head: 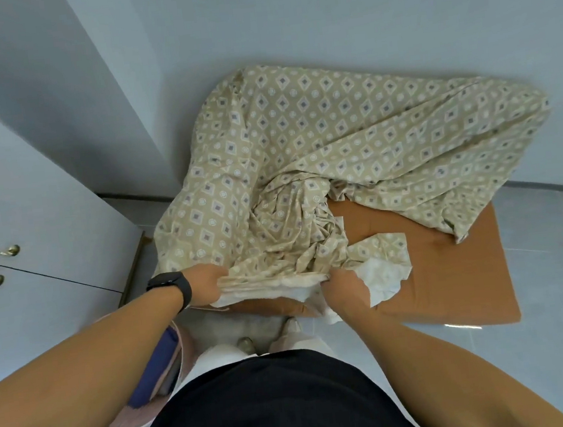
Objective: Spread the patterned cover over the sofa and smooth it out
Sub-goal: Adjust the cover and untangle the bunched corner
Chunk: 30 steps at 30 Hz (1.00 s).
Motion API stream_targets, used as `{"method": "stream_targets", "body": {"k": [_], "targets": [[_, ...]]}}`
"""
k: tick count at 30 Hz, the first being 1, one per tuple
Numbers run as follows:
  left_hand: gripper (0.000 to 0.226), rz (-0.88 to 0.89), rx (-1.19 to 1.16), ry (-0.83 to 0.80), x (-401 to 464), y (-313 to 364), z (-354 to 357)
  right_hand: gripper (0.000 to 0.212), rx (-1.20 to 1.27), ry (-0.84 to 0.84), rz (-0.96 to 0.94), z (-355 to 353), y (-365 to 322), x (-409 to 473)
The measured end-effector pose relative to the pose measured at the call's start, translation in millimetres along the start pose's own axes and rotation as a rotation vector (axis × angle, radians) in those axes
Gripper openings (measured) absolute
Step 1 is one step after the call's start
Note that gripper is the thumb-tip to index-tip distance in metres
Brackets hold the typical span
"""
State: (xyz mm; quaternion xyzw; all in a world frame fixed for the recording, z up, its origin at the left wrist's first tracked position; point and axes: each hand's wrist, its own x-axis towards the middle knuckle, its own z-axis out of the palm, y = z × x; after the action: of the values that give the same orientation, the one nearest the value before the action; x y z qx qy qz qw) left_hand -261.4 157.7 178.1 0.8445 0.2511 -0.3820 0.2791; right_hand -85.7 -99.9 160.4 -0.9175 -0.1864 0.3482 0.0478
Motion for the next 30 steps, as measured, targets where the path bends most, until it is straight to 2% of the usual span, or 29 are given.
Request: {"method": "stream_targets", "body": {"k": [4,5,7,9,10,12,16,19,22,25,26,28,29,30], "targets": [[0.074,0.306,-0.223,0.097,-7.9,45.5,0.2,0.016,0.143,0.069,-0.185,-8.0,-53.6,-32.7],[0.073,0.368,-0.220,0.089,-6.8,61.2,2.5,0.018,0.151,0.096,-0.214,-11.4,-62.6,-41.8],[0.051,0.447,-0.235,0.030,2.0,88.8,7.5,0.019,0.086,0.164,-0.243,-17.5,-66.2,-54.7],[0.017,0.456,-0.264,-0.007,9.2,106.5,10.6,0.020,0.014,0.226,-0.218,-23.9,-53.7,-57.3],[0.011,0.461,-0.254,-0.001,11.2,110.6,8.0,0.021,0.009,0.250,-0.203,-26.2,-45.6,-57.1],[0.018,0.485,-0.229,0.018,11.9,114.2,2.8,0.019,-0.013,0.255,-0.208,-28.3,-29.8,-57.3],[0.019,0.519,-0.400,-0.028,0.5,117.3,-7.1,0.015,-0.077,0.125,-0.100,-25.0,-4.2,-48.8],[0.021,0.478,-0.436,-0.084,-4.7,116.9,-16.9,0.014,-0.125,0.028,-0.011,-22.8,20.0,-43.1],[0.021,0.385,-0.368,-0.095,-3.5,115.0,-16.8,0.019,-0.051,0.060,0.033,-30.0,39.4,-37.9],[0.011,0.376,-0.306,-0.103,-9.5,136.5,-6.9,0.024,0.113,0.096,-0.091,-44.1,45.0,-30.2],[0.017,0.405,-0.281,-0.081,-12.4,152.6,-3.0,0.025,0.174,0.096,-0.164,-49.8,45.3,-28.4],[0.056,0.463,-0.281,-0.056,-14.9,189.7,6.3,0.026,0.283,0.103,-0.315,-61.0,46.3,-29.6],[0.060,0.480,-0.267,-0.038,-13.2,202.6,10.3,0.028,0.309,0.143,-0.380,-64.7,44.8,-31.7],[0.052,0.487,-0.222,0.023,-8.2,213.0,14.4,0.029,0.312,0.215,-0.444,-66.9,47.3,-31.3]]}}
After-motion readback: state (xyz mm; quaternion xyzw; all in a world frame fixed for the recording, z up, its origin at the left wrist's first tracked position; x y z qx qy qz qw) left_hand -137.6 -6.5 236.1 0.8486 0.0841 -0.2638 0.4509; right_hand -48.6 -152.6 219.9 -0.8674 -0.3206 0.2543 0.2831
